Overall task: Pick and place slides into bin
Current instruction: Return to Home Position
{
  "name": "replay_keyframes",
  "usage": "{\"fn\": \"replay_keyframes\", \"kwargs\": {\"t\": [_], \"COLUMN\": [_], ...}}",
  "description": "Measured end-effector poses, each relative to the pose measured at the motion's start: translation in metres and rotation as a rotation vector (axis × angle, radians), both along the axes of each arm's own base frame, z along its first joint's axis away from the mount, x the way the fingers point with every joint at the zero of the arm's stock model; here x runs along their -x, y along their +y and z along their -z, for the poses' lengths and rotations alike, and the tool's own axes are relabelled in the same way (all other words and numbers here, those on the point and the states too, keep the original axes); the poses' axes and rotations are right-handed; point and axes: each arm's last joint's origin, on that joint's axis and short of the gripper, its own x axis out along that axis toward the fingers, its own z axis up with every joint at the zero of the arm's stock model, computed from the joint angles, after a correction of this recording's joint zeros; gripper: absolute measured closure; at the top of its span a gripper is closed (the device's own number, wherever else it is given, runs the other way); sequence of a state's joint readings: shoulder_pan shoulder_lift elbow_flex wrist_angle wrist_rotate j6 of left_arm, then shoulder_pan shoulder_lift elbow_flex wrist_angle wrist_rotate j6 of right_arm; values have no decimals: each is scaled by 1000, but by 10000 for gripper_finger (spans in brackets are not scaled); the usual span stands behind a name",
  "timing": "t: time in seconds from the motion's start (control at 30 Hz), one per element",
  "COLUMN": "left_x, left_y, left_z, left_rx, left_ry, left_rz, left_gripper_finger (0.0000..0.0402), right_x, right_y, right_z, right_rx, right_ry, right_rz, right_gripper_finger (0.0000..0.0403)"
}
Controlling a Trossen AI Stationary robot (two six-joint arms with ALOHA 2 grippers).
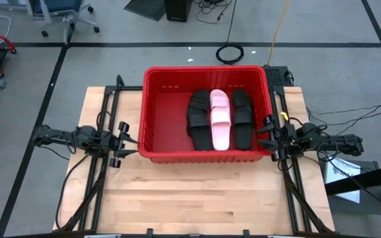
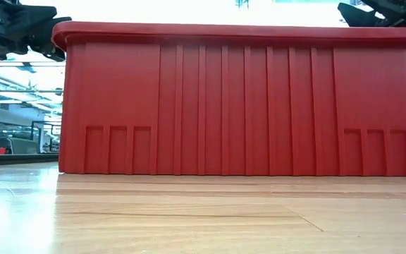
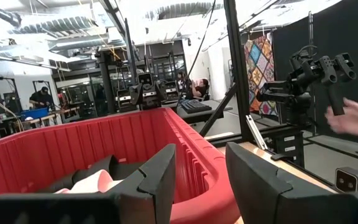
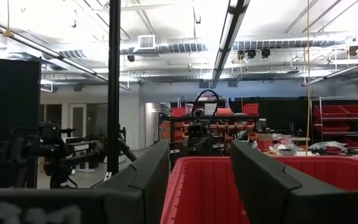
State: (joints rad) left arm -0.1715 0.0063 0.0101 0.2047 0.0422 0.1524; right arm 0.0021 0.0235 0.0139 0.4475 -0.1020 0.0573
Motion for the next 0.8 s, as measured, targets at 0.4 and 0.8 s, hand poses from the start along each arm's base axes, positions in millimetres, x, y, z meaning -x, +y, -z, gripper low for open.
{"fn": "replay_keyframes", "kwargs": {"t": [0.4, 0.8], "left_x": [0, 0], "left_y": [0, 0], "left_z": [0, 0], "left_rx": [0, 0], "left_ry": [-1, -2], "left_rz": [0, 0], "left_gripper_finger": [254, 254], "right_x": [0, 0], "right_y": [0, 0], "right_z": [-1, -1], "right_rx": [0, 1], "right_ry": [-10, -11], "right_rz": [0, 1], "right_gripper_finger": [243, 243]}}
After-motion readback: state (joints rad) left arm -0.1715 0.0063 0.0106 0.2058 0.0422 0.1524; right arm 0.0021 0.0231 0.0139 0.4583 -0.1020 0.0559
